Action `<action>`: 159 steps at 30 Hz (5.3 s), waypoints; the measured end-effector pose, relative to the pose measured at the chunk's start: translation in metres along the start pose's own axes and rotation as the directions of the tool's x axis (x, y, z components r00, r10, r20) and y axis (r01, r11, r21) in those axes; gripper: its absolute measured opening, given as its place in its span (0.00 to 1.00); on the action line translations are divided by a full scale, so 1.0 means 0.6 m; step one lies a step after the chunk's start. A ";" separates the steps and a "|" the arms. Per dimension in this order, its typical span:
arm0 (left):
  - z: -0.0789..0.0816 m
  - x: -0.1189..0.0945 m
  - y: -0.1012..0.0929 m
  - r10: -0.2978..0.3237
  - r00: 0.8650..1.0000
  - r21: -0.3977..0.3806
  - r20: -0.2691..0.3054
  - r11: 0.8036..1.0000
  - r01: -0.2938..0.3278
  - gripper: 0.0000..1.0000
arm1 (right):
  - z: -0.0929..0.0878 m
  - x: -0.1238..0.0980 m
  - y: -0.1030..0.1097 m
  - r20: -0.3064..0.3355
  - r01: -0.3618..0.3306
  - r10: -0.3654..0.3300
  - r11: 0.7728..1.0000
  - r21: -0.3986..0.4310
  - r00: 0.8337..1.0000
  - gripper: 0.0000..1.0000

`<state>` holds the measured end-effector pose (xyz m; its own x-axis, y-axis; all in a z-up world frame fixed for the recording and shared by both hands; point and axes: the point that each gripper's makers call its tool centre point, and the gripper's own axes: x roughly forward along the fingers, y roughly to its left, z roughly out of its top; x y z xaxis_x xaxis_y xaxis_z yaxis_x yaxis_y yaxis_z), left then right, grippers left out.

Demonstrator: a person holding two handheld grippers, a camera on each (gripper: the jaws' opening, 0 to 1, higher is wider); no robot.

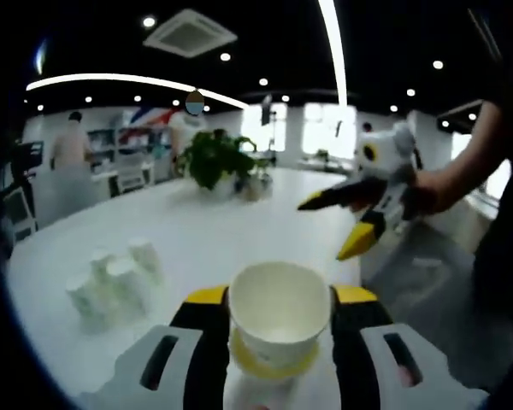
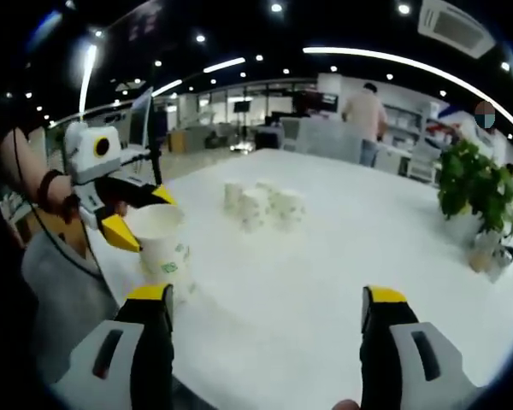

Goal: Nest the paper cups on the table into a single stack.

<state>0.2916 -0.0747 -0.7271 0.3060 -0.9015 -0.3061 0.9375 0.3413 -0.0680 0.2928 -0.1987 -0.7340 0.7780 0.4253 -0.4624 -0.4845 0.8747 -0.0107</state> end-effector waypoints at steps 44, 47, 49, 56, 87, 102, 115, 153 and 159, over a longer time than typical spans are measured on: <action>-0.022 -0.041 0.024 0.095 0.995 -0.076 0.014 0.993 -0.093 0.66 | -0.003 0.004 0.001 0.003 -0.009 0.009 1.000 0.011 1.000 0.88; -0.015 -0.057 0.027 0.110 0.993 -0.074 0.036 0.992 -0.107 0.70 | -0.001 0.004 0.000 0.005 -0.005 0.005 1.000 0.014 1.000 0.88; -0.011 -0.066 0.029 0.119 0.992 -0.073 0.039 0.991 -0.116 0.72 | 0.001 0.005 0.000 0.007 -0.005 0.005 1.000 0.011 1.000 0.88; -0.012 -0.111 0.060 0.209 0.977 -0.082 0.050 0.975 -0.204 0.84 | 0.005 0.014 0.006 0.009 -0.013 0.013 1.000 0.004 1.000 0.88; -0.036 -0.213 0.136 0.437 0.899 -0.149 0.008 0.890 -0.431 0.99 | 0.059 0.081 -0.021 0.027 -0.062 0.065 0.994 -0.086 0.998 0.89; -0.031 -0.214 0.161 0.493 0.869 -0.143 -0.026 0.859 -0.492 0.99 | 0.161 0.289 -0.118 -0.016 -0.165 0.166 0.963 -0.215 0.986 0.83; -0.049 -0.214 0.167 0.562 0.823 -0.166 -0.080 0.807 -0.567 0.99 | 0.146 0.444 -0.123 -0.166 -0.283 0.243 0.915 -0.288 0.956 0.64; -0.021 -0.211 0.153 0.540 0.841 -0.169 -0.044 0.825 -0.539 0.97 | 0.132 0.331 -0.108 -0.193 -0.344 0.303 0.911 -0.229 0.933 0.34; -0.010 -0.210 0.138 0.512 0.859 -0.148 -0.030 0.847 -0.510 0.97 | 0.144 0.277 -0.096 -0.150 -0.326 0.298 0.919 -0.222 0.943 0.34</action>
<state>0.3300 0.0687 -0.6997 0.7376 -0.5914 -0.3258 0.6137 0.7884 -0.0419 0.4846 -0.1580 -0.7338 0.5293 0.6269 -0.5717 -0.7874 0.6139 -0.0558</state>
